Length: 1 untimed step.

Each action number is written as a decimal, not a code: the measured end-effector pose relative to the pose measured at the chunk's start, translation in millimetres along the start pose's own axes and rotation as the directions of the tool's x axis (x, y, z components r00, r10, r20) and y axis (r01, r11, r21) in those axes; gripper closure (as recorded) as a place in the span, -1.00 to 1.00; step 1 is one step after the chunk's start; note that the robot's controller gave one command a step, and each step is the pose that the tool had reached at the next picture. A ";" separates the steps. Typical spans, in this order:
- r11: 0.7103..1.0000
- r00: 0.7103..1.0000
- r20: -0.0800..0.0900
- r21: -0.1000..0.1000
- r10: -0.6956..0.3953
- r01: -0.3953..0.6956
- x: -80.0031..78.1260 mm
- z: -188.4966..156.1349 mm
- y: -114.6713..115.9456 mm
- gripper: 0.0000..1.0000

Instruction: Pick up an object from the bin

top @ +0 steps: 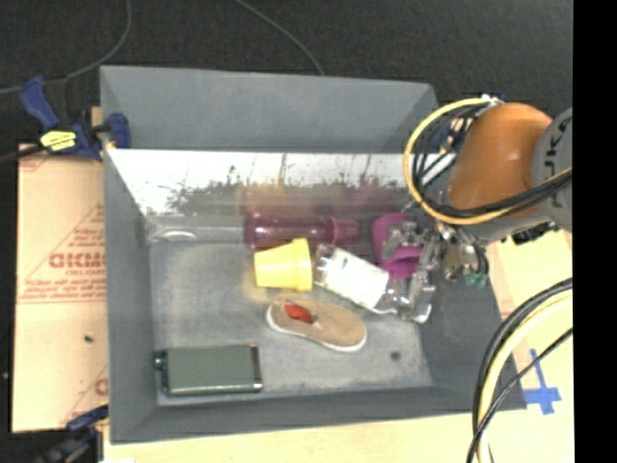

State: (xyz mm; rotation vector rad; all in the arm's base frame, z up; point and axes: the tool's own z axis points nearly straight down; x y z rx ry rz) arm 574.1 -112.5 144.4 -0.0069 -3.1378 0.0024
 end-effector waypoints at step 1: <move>1.000 1.000 0.008 0.001 -0.004 0.004 -1.7 -4.8 0.4 -1.00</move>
Offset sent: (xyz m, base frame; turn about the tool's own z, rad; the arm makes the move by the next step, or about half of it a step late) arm 0.0044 -0.0075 -0.0521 0.0160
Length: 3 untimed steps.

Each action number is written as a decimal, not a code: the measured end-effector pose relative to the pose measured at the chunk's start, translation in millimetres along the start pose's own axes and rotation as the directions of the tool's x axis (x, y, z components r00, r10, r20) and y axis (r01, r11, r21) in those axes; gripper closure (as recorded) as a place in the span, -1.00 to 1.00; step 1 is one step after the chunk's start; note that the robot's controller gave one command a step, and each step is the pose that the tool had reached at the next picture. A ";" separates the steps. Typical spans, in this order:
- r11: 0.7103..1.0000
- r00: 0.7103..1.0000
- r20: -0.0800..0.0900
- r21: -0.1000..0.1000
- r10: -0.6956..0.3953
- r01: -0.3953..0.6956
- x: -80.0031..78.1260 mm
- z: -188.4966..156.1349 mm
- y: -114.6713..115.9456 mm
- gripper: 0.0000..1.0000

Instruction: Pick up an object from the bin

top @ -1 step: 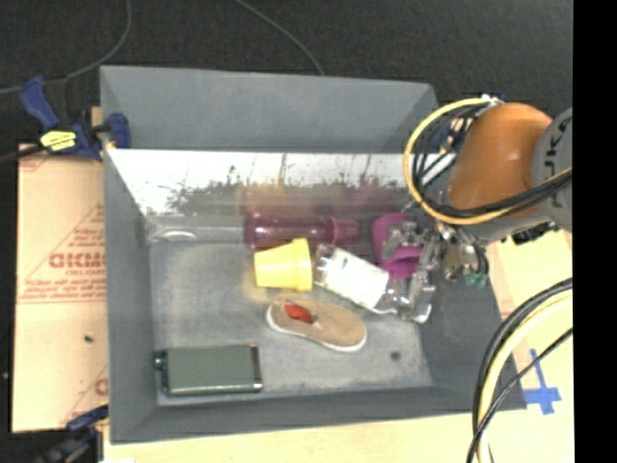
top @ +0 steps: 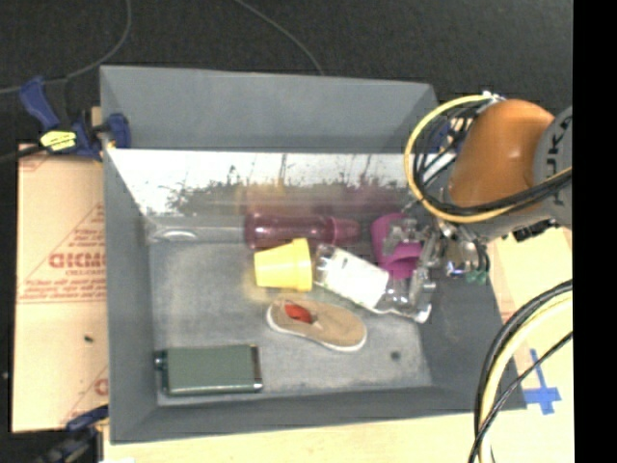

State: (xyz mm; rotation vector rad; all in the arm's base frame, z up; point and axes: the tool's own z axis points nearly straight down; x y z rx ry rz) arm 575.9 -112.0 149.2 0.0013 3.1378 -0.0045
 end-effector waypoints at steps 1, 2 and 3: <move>1.000 1.000 -0.002 -0.009 0.012 -0.012 -5.0 55.7 -2.4 1.00; 1.000 1.000 -0.003 -0.009 0.011 -0.011 -4.8 55.8 -2.4 1.00; 1.000 1.000 -0.005 -0.006 0.013 -0.013 -9.2 -26.8 -0.9 1.00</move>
Offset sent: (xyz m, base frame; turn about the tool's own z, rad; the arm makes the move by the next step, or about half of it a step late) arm 0.0000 0.0000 0.0000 0.0000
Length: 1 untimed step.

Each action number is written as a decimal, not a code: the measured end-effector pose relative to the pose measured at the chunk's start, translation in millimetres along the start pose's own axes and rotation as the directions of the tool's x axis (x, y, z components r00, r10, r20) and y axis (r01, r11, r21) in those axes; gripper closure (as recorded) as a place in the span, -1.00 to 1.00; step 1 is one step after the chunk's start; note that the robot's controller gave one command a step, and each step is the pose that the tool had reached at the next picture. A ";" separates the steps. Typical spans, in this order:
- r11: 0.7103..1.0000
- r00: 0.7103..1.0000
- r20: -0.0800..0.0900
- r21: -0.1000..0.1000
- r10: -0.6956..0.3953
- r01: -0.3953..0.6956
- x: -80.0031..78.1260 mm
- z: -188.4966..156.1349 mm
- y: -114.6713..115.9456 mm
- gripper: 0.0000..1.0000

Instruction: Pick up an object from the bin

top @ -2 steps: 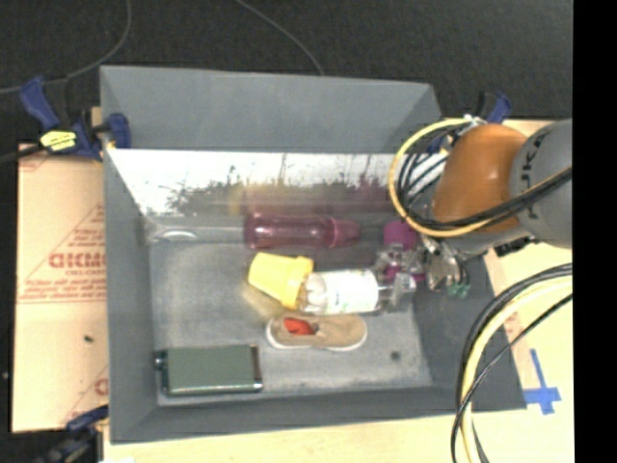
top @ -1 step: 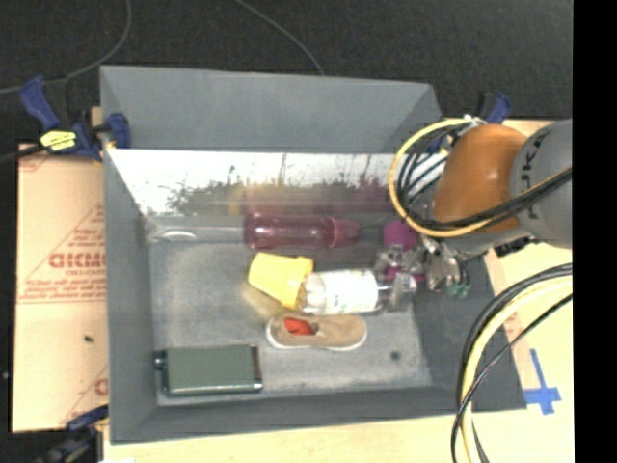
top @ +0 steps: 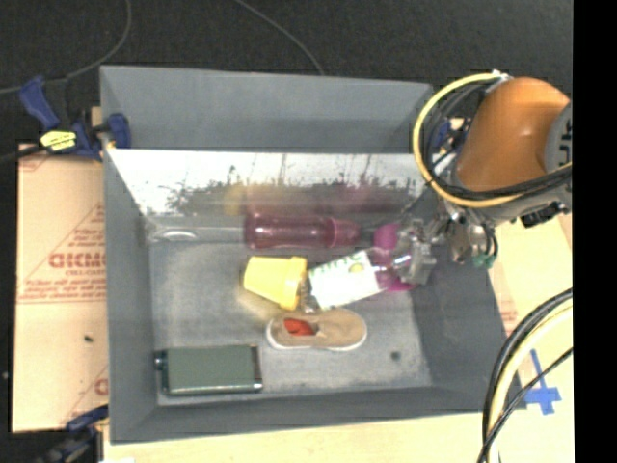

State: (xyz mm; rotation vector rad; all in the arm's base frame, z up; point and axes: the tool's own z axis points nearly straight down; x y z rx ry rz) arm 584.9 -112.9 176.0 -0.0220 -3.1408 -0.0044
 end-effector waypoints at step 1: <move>1.000 1.000 0.008 0.002 0.001 -0.001 -0.1 -16.4 -7.8 1.00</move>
Offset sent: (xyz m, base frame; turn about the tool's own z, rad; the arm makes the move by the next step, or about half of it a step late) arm -0.0058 0.0034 0.1394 0.0274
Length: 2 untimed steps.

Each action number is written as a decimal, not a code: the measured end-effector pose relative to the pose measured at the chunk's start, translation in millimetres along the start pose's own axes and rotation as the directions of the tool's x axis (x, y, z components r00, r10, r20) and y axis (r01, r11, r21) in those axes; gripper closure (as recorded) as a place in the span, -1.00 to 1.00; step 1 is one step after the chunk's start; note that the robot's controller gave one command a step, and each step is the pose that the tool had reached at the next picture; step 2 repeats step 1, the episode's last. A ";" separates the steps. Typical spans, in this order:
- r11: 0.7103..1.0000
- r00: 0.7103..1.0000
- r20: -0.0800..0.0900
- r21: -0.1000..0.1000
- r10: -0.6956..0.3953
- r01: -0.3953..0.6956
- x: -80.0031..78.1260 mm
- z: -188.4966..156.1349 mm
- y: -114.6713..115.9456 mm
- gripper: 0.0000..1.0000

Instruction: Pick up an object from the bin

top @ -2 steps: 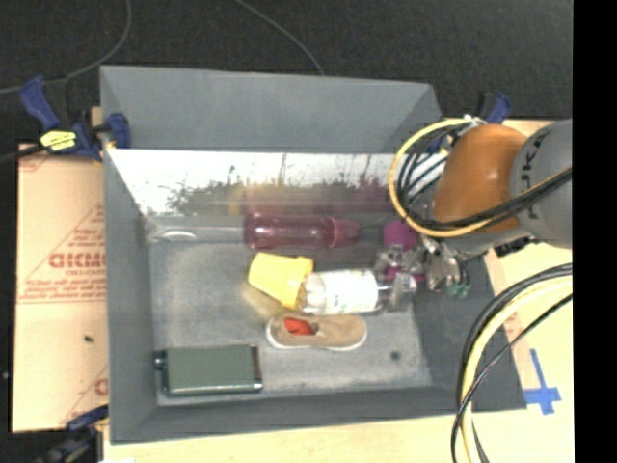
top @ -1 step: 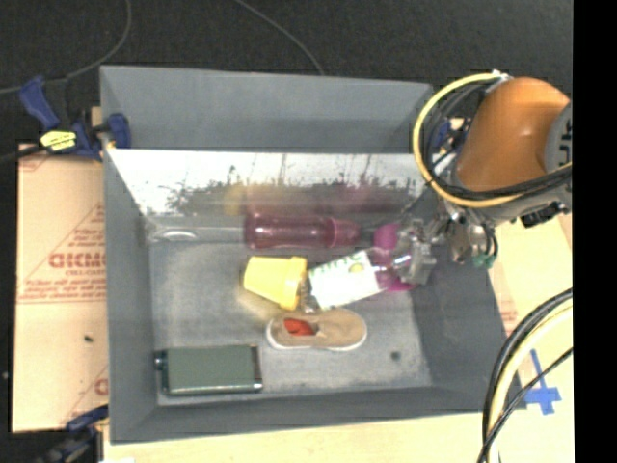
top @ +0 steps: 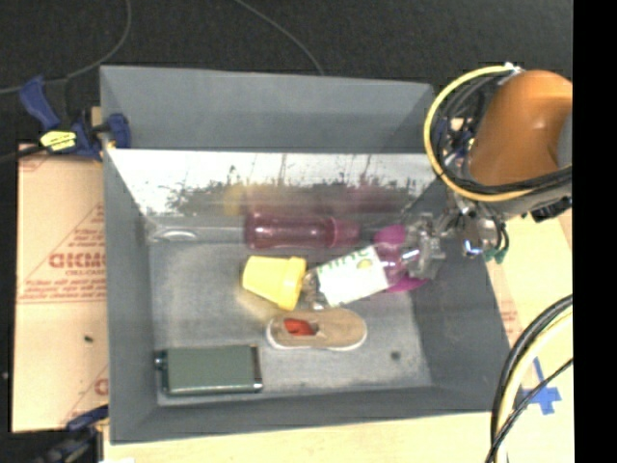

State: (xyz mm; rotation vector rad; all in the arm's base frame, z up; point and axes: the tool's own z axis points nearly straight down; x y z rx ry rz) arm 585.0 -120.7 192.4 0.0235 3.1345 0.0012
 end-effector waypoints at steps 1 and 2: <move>1.000 1.000 -0.007 -0.003 0.012 -0.012 3.3 -68.8 6.4 1.00; 1.000 1.000 -0.007 -0.003 0.012 -0.012 3.3 -68.8 6.4 1.00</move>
Offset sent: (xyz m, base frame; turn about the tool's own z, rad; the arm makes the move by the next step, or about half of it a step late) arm 0.0206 -0.0052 0.0979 0.0496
